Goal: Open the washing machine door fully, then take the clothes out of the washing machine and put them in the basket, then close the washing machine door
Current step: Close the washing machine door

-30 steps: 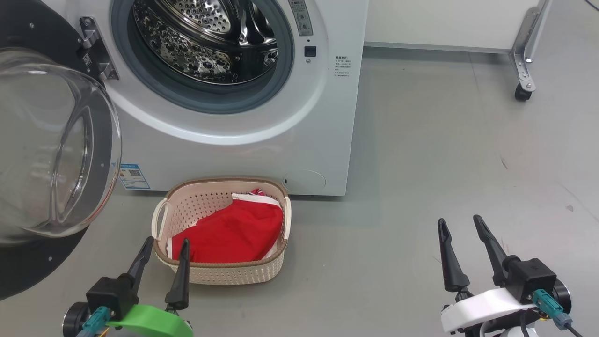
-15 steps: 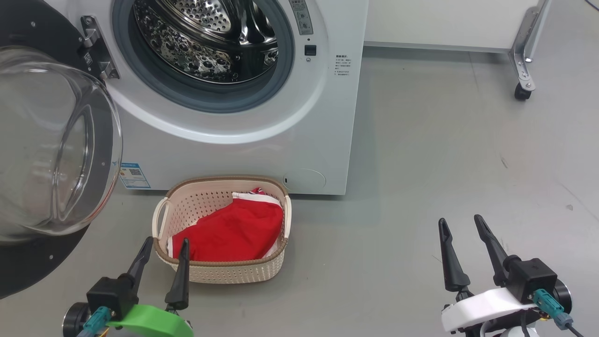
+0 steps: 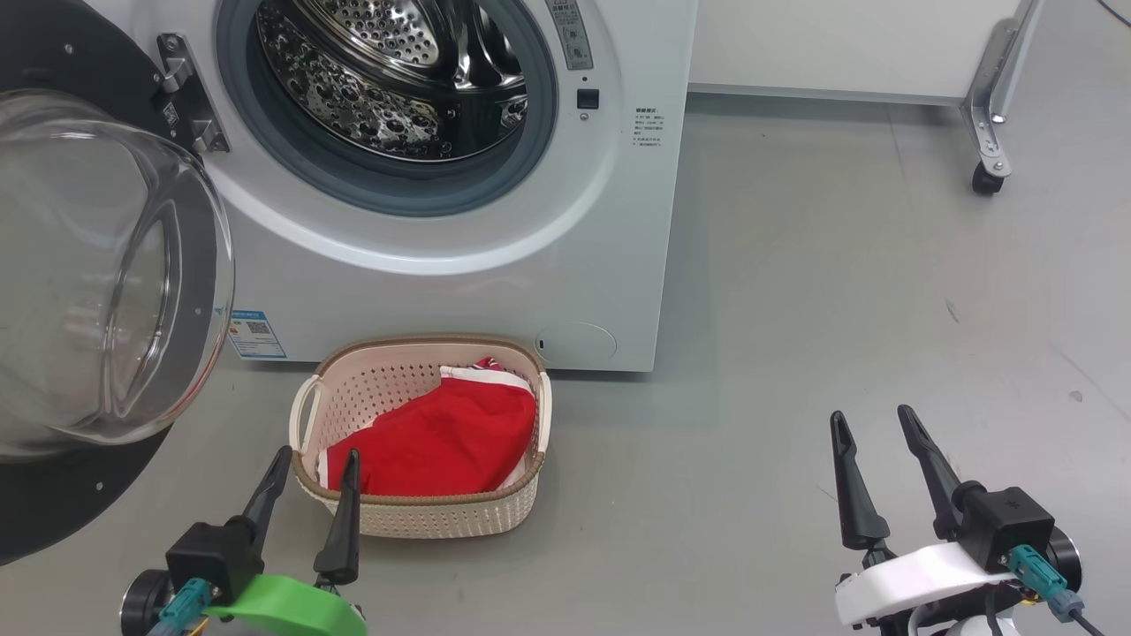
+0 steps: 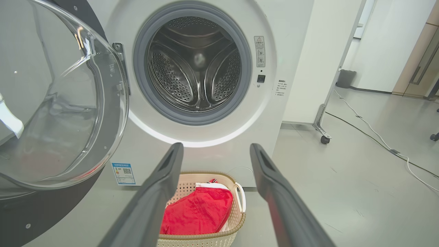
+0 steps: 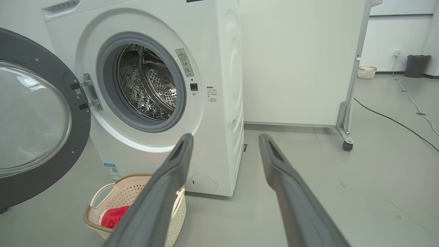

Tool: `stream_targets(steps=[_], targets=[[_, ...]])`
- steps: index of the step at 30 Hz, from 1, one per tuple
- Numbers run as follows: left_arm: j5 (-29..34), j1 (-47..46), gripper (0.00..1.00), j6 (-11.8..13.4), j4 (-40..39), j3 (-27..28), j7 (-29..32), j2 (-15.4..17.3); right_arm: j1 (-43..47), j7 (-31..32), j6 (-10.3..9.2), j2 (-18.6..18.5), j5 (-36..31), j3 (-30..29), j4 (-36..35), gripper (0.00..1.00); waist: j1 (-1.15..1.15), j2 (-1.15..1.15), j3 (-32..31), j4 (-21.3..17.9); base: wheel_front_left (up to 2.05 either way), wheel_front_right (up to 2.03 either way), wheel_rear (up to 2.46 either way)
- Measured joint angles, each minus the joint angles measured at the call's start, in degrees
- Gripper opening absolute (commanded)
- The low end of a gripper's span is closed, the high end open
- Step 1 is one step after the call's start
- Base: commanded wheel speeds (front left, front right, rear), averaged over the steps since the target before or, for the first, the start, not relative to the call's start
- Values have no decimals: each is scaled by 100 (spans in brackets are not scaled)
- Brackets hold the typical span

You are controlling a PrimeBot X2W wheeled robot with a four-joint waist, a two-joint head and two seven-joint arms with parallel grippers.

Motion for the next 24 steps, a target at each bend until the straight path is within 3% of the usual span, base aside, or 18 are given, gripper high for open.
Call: stream_targets(steps=[24], targets=[[33, 24, 100, 5, -46, -188, 58, 9, 28, 0, 1, 33, 0, -34, -25, 100, 0, 0, 31, 171, 0, 0, 0]])
